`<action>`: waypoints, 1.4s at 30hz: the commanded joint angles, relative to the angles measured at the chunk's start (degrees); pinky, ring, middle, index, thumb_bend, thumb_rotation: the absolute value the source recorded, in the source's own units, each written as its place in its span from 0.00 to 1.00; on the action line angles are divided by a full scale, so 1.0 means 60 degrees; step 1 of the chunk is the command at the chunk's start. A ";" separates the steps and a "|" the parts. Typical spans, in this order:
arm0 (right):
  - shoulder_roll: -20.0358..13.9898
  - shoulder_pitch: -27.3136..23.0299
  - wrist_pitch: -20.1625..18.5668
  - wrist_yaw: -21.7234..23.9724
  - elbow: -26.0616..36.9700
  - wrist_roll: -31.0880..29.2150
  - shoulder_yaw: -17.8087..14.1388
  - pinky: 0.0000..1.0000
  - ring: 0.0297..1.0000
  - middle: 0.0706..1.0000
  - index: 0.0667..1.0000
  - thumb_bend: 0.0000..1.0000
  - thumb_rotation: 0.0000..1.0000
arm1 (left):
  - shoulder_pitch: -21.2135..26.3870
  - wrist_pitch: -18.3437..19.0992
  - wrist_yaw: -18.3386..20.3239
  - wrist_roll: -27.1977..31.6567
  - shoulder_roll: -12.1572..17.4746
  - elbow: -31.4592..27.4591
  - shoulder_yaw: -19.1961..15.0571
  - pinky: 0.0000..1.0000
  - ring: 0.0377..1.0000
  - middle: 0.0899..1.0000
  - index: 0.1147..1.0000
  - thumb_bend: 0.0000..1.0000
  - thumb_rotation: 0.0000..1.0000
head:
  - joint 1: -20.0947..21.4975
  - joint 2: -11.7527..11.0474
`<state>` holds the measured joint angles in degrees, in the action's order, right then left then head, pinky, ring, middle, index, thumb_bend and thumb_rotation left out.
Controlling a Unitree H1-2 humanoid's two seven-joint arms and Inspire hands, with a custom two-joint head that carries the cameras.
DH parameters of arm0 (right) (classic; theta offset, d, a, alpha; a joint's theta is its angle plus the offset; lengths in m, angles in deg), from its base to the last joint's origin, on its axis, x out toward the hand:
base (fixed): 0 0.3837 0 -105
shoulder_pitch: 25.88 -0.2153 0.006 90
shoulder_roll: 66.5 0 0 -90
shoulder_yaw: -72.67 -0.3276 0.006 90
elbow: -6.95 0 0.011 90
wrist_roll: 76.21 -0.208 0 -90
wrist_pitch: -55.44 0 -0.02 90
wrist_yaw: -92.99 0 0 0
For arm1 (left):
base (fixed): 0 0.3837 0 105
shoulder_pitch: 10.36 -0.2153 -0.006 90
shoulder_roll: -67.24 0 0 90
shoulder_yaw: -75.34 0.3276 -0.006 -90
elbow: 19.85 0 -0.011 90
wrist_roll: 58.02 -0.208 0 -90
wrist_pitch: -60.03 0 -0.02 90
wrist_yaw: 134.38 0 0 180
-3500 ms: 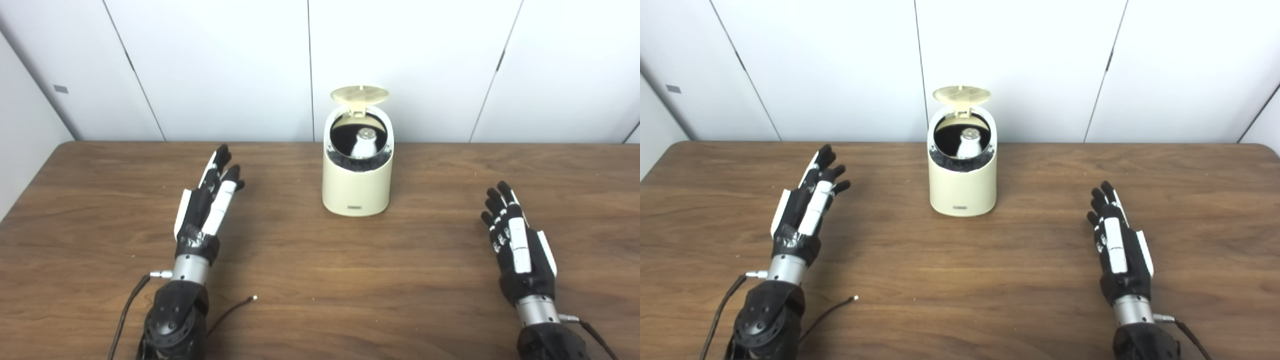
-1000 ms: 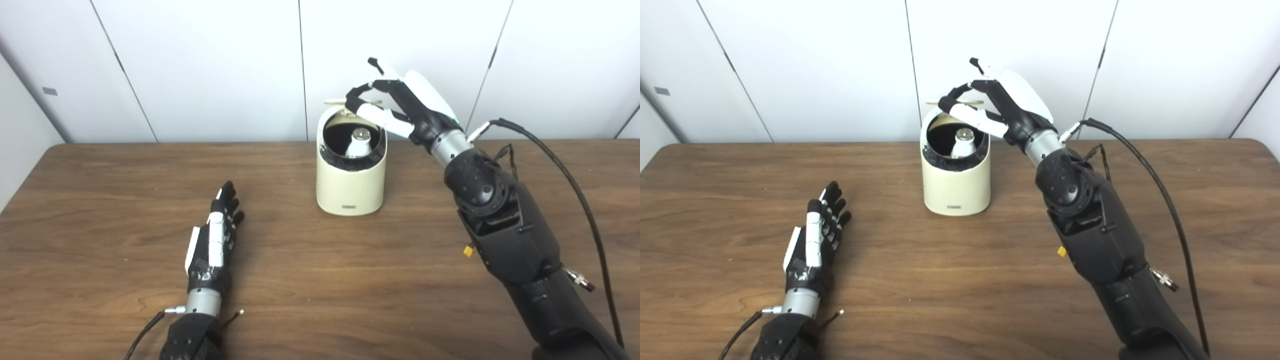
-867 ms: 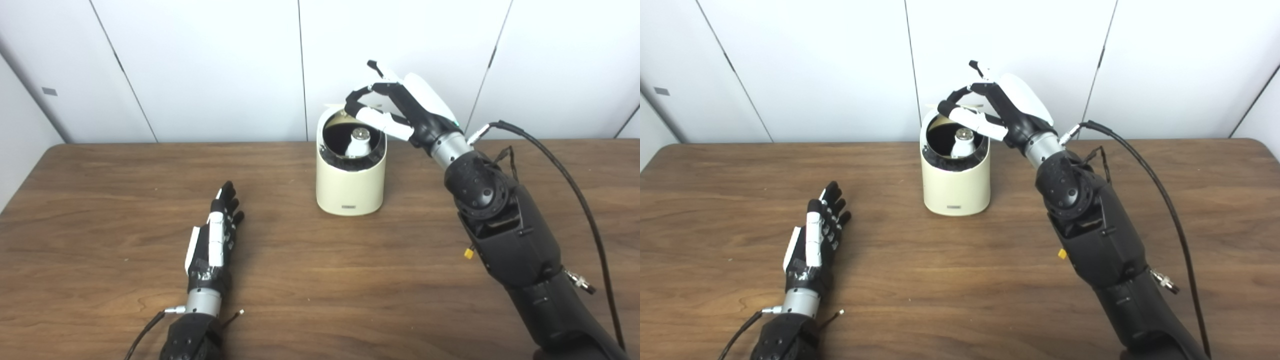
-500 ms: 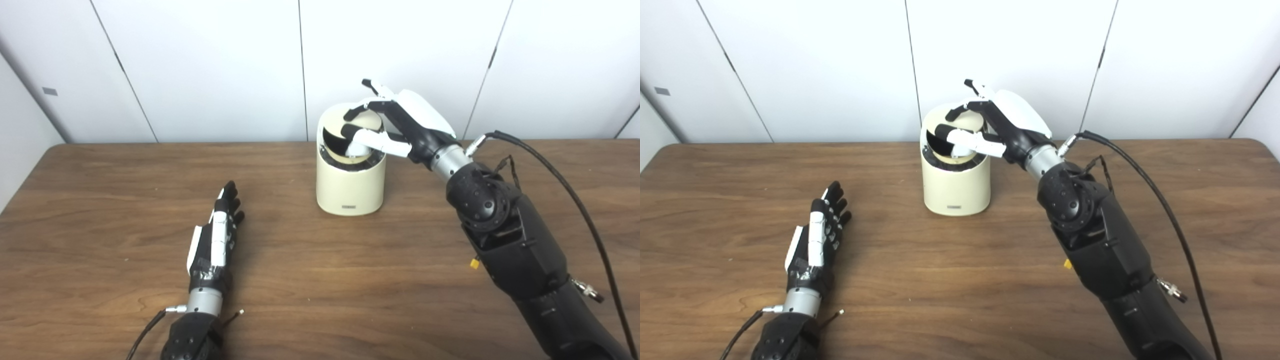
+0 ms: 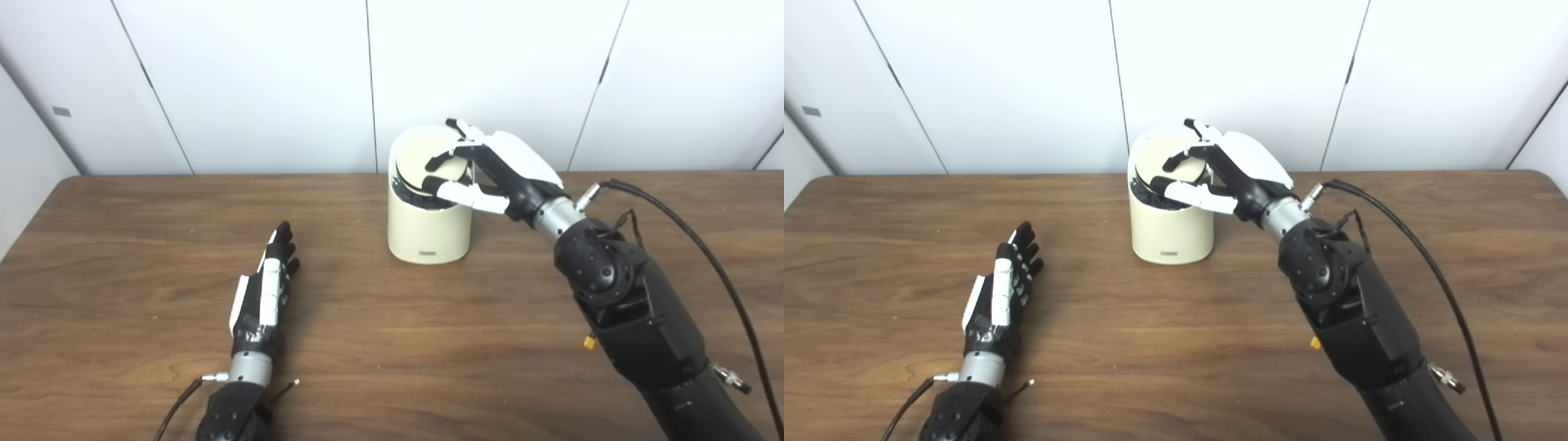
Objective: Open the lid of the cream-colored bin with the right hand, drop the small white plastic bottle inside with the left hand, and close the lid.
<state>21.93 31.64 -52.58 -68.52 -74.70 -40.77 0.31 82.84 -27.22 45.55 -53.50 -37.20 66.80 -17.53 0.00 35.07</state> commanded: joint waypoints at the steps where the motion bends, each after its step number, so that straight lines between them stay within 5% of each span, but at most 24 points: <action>1: -0.0111 -0.0231 0.0087 0.0009 0.0375 0.0112 -0.0081 1.00 1.00 1.00 0.65 0.60 1.00 | 0.0106 0.0080 0.0028 -0.0065 0.0017 -0.0131 0.0062 1.00 1.00 1.00 1.00 0.63 1.00 | -0.0026 0.0033; 30: -0.0200 0.0069 0.0275 0.0065 0.0058 0.0092 0.0073 1.00 1.00 1.00 0.67 0.62 1.00 | 0.0081 -0.0050 0.0035 -0.0042 0.0010 -0.0123 0.0048 0.98 1.00 1.00 1.00 0.64 1.00 | -0.0042 0.0040; 42: -0.0441 -0.0150 -0.0095 0.0719 0.0218 0.1203 0.0796 1.00 1.00 1.00 0.70 0.57 0.94 | 0.0126 0.0047 -0.0036 -0.0008 -0.0029 -0.0252 -0.0048 0.99 1.00 1.00 1.00 0.66 1.00 | -0.0087 0.0090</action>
<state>19.43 31.98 -52.58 -66.12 -73.46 -34.94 4.29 82.83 -26.56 45.43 -53.35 -37.24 66.37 -17.97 -0.44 35.59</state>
